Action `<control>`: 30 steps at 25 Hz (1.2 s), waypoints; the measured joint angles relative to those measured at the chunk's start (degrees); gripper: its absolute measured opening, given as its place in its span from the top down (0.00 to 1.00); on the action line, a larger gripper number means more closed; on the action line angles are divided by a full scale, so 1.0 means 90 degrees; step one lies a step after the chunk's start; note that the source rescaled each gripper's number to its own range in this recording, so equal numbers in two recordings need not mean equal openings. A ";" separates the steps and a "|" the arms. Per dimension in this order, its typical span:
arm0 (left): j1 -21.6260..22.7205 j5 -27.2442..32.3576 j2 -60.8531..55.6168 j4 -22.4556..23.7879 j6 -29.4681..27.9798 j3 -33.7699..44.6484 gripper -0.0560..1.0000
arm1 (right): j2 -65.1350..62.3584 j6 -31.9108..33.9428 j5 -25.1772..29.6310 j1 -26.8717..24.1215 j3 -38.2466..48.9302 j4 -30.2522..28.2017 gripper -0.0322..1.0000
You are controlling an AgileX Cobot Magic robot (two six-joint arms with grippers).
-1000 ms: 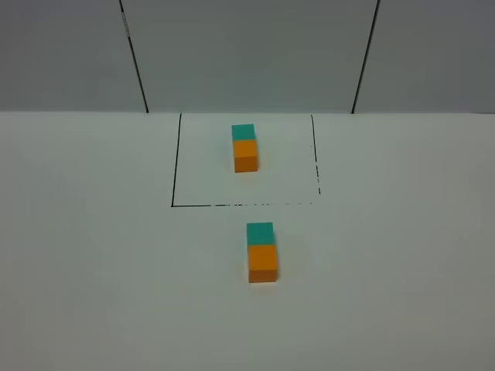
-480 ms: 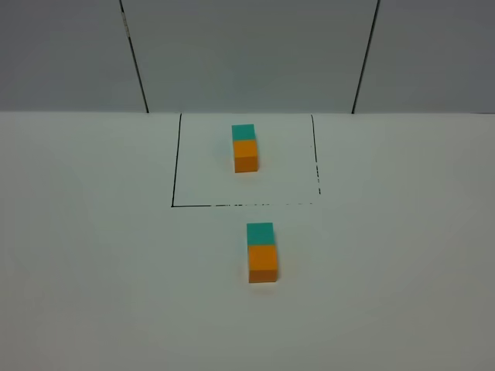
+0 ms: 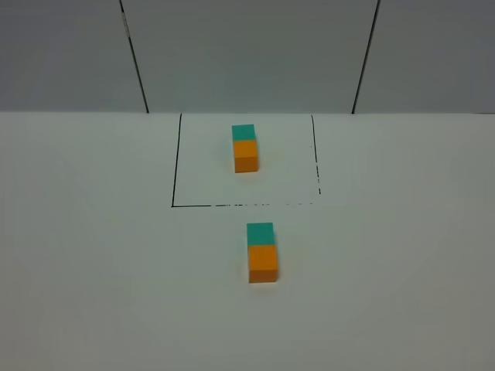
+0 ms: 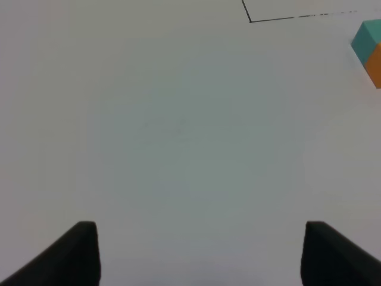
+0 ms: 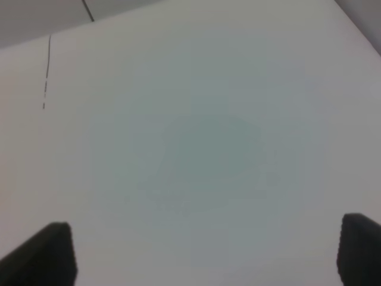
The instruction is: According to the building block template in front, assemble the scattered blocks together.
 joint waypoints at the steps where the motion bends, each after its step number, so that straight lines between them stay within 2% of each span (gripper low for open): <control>1: 0.0000 0.0000 0.0000 0.0000 0.0000 0.0000 0.47 | 0.0000 0.0000 0.0000 0.0007 0.0000 0.0000 0.24; 30: 0.0000 0.0000 0.0000 0.0000 0.0000 0.0000 0.47 | 0.0000 0.0000 0.0000 0.0007 0.0000 0.0000 0.24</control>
